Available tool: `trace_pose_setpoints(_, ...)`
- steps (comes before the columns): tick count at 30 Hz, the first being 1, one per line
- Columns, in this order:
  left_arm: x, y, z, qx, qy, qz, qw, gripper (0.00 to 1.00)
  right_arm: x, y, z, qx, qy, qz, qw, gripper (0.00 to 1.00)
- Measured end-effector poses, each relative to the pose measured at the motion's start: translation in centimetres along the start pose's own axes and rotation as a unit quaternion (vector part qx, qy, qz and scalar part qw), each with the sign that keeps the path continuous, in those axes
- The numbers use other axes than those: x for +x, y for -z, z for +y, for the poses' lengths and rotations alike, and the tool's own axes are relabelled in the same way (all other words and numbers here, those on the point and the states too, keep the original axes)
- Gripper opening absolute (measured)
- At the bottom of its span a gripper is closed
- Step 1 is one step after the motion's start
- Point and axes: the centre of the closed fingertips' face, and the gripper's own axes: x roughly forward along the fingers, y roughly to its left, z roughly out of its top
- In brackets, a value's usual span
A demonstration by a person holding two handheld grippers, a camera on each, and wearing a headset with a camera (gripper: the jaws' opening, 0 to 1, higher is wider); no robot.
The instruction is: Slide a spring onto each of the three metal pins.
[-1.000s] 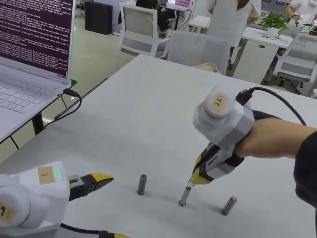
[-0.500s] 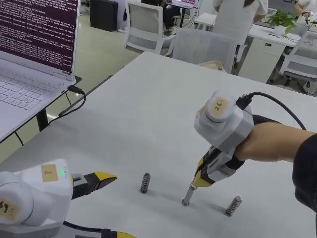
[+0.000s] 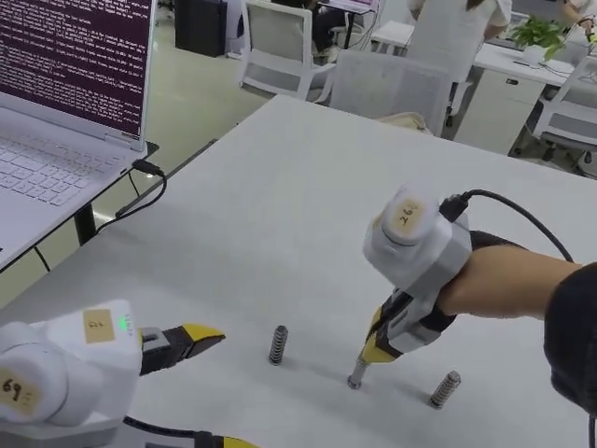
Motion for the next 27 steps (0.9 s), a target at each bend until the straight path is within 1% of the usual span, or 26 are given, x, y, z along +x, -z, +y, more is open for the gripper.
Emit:
trace_pose_setpoints(2, 0.1, 0.0, 0.0, -0.001, 0.001, 0.0, 1.0, 0.7, 0.6, 0.2, -0.2, -0.005, 0.007, 0.002, 1.0, 0.08)
trace_pose_setpoints(10, 0.3, 0.1, -0.1, -0.002, 0.001, 0.002, 1.0, 0.7, 2.1, 0.8, 0.0, -0.006, 0.006, 0.012, 0.9999, 0.08)
trace_pose_setpoints(27, 0.5, 0.0, 0.0, -0.002, 0.0, 0.002, 1.0, 0.7, 3.3, 1.6, 0.1, 0.0, 0.002, 0.021, 0.9998, 0.08)
